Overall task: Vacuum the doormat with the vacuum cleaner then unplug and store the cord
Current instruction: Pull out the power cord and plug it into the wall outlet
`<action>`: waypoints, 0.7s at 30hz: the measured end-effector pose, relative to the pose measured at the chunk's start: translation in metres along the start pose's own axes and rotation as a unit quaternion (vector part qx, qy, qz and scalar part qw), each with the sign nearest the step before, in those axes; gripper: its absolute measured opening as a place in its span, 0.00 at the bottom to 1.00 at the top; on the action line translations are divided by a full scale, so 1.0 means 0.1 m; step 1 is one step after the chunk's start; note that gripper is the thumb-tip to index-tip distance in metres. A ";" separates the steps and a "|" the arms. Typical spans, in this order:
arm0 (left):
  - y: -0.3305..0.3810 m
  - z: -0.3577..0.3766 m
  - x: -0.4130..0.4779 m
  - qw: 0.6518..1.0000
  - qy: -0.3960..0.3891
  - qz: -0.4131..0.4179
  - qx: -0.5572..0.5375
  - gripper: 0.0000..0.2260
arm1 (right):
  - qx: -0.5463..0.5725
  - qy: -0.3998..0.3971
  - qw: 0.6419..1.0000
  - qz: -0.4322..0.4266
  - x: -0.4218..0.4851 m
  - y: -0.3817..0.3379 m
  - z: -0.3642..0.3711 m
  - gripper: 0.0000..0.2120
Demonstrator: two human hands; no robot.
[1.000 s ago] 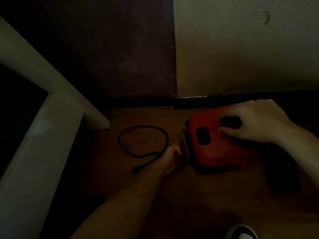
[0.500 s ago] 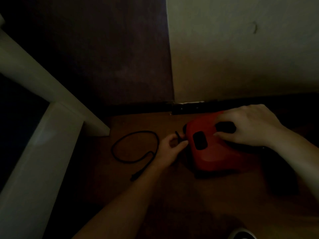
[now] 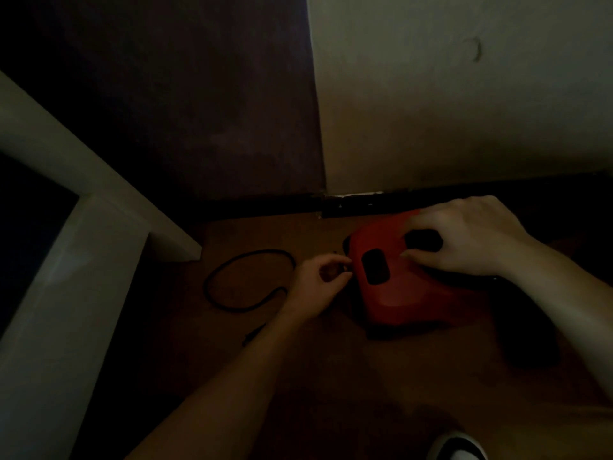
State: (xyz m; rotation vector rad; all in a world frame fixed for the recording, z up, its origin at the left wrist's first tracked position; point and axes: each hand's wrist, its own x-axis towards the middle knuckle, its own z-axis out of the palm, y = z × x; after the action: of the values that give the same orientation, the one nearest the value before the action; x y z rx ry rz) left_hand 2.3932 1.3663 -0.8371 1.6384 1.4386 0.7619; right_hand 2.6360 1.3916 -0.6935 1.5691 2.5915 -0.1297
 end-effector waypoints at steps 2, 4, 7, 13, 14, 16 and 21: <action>-0.06 -0.07 -0.02 0.990 -0.020 0.049 0.130 0.09 | -0.002 0.003 1.000 0.001 0.01 0.01 0.01 0.22; -0.11 -0.14 -0.05 0.966 -0.035 0.096 0.236 0.11 | -0.002 0.002 1.000 0.002 0.01 0.02 0.02 0.23; -0.10 -0.19 -0.08 0.934 -0.034 0.158 0.317 0.12 | 0.000 0.003 1.000 0.003 0.00 0.02 0.02 0.22; 0.07 -0.11 -0.16 0.942 -0.165 0.130 0.263 0.10 | -0.004 0.008 1.000 0.002 0.00 0.00 0.01 0.21; 0.08 -0.09 -0.18 0.952 -0.159 0.108 0.239 0.11 | -0.004 0.008 1.000 0.003 0.00 0.00 0.01 0.21; 0.06 -0.06 -0.22 0.970 -0.148 0.060 0.184 0.10 | -0.006 0.006 1.000 0.005 0.00 -0.01 0.00 0.21; -0.03 -0.05 -0.27 0.984 -0.164 -0.052 0.037 0.11 | -0.011 -0.005 1.000 0.007 0.00 -0.02 -0.02 0.21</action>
State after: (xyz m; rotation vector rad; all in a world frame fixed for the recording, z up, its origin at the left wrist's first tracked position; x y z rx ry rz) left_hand 2.3827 1.3407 -0.8355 1.6411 1.3156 0.3613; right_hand 2.6335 1.3910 -0.6914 1.5759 2.5649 -0.1077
